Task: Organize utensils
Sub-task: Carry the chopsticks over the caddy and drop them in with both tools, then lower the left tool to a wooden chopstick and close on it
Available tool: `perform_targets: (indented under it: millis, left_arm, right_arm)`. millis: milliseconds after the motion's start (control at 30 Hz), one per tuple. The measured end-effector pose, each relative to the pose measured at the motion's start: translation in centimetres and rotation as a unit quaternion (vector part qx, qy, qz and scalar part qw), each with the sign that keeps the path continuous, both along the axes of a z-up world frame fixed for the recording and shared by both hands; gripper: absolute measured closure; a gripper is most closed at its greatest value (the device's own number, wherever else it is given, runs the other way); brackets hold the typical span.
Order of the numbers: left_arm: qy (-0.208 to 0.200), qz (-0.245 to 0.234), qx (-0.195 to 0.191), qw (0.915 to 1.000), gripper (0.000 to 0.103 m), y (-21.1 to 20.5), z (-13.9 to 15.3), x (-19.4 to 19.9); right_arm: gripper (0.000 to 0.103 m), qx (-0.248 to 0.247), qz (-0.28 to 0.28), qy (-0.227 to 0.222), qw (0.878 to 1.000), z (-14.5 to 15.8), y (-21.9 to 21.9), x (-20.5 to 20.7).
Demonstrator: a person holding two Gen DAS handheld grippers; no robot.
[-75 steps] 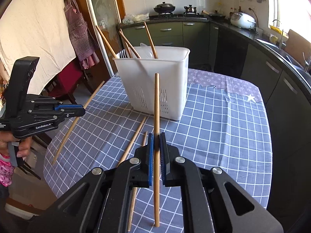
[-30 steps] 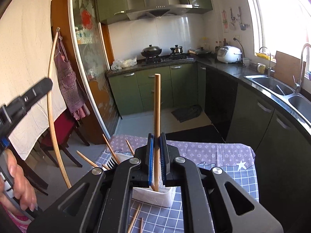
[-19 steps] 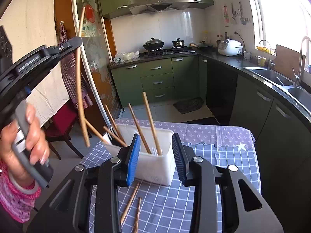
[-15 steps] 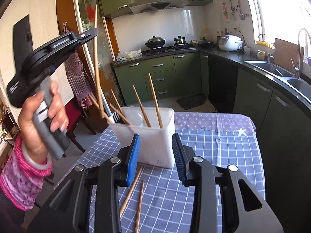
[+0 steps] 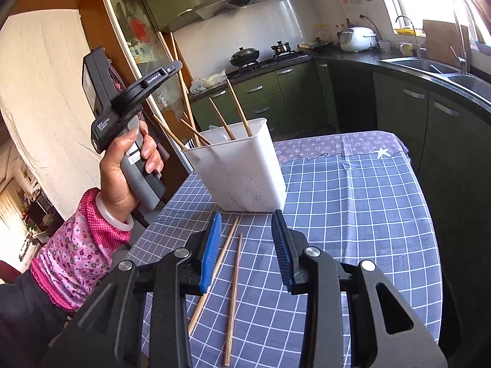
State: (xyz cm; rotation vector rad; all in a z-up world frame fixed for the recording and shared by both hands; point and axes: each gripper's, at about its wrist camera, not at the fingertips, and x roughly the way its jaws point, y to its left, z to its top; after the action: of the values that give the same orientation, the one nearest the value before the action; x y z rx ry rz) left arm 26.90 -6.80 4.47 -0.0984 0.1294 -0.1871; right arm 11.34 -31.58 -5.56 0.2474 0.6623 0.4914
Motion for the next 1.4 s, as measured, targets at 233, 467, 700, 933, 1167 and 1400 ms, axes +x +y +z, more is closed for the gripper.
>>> perform_targets:
  millis: [233, 467, 700, 933, 1167, 1400]
  left_arm:
    - [0.035, -0.008, 0.012, 0.9993, 0.097, -0.1, -1.7, -0.9]
    - [0.057, -0.010, 0.021, 0.9981, 0.091, 0.6, -1.2, -2.5]
    - [0.092, -0.007, 0.015, 0.9957, 0.064, 2.0, 1.1, -6.4]
    - [0.268, -0.006, 0.075, 0.9604, 0.064, 1.1, -3.7, -7.8]
    - [0.467, -0.035, 0.103, 0.8775, 0.080, -1.5, -14.0, -5.6]
    - [0.524, 0.014, 0.117, 0.8437, 0.084, -2.7, -18.5, -4.1]
  right_arm:
    - [0.069, 0.000, 0.008, 0.005, 1.000, 0.0, 0.5, 0.1]
    - [0.069, 0.004, 0.022, 0.016, 1.000, -0.8, 1.0, 0.2]
    - [0.066, 0.009, 0.022, 0.030, 0.999, -1.8, 0.8, 0.4]
    - [0.066, 0.016, 0.008, 0.047, 0.999, -3.0, -0.1, 1.0]
    - [0.063, 0.020, 0.007, 0.061, 0.998, -4.2, -0.7, 0.6]
    - [0.062, 0.030, -0.002, 0.067, 0.997, -4.8, -1.9, 0.3]
